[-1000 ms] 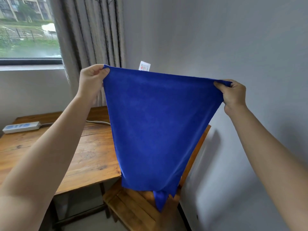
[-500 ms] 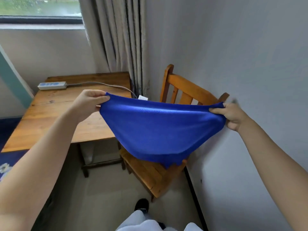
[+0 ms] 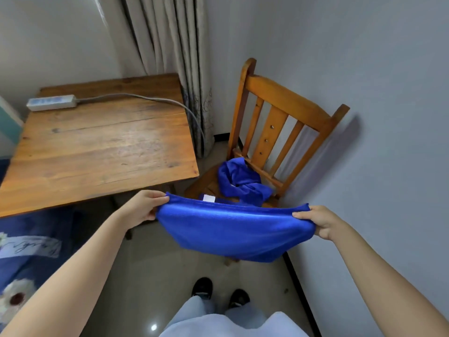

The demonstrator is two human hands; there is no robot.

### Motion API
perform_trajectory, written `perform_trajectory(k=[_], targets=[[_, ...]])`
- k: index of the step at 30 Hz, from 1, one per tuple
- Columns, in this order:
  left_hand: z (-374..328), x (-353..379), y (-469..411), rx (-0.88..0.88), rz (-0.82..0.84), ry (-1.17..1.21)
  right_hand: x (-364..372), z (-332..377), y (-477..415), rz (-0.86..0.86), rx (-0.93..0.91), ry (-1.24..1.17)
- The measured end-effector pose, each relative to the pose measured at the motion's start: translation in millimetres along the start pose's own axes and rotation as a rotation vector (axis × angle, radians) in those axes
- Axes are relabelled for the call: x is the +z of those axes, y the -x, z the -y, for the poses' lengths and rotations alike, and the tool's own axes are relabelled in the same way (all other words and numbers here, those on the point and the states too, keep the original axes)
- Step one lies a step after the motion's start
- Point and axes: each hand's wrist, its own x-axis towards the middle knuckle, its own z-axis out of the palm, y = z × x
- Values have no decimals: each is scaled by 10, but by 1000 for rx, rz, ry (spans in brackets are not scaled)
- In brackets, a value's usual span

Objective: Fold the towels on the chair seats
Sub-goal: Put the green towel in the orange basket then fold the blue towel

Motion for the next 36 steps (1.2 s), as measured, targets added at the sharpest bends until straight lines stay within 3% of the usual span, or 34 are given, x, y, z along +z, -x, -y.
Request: perform_trajectory(k=[10,20,25,36], targets=[[814,-113,-463,-192,94,-189,495,-931,-219,-124,227,-45],[713,180,-847,-18,-63,-94,742,-939,-498,-369,136,-121],[569,398,-999,-23,-177,25,738,-895,-689,-438,146,-135],[334,924,-1616,-54,-278,13,308,-797,-1469,-421,103,-85]])
